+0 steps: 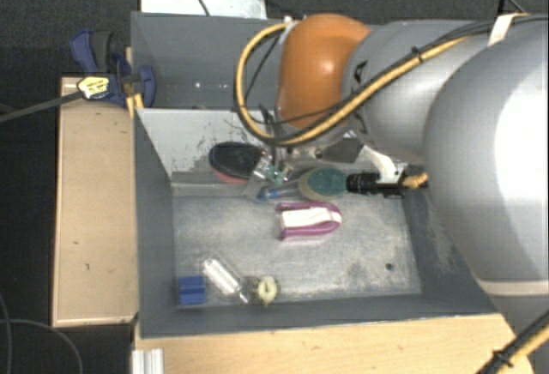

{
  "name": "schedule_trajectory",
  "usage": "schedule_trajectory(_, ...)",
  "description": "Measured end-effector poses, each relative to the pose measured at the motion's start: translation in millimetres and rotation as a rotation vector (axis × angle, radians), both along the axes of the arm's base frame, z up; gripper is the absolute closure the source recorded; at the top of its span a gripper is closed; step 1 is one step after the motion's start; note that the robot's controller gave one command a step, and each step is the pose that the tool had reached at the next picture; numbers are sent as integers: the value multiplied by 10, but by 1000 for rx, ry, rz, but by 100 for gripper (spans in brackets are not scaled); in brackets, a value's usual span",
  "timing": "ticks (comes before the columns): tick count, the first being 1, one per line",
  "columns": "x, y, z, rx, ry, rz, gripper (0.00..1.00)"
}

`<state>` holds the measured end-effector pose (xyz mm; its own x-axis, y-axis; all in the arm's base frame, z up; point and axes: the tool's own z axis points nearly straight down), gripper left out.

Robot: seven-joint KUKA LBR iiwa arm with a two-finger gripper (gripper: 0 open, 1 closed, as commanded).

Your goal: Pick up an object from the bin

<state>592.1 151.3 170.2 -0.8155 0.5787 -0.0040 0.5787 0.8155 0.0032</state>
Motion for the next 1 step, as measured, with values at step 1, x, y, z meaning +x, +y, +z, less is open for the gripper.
schedule_trajectory(1, 7, 1, 136, 1, -1, 3, 100)
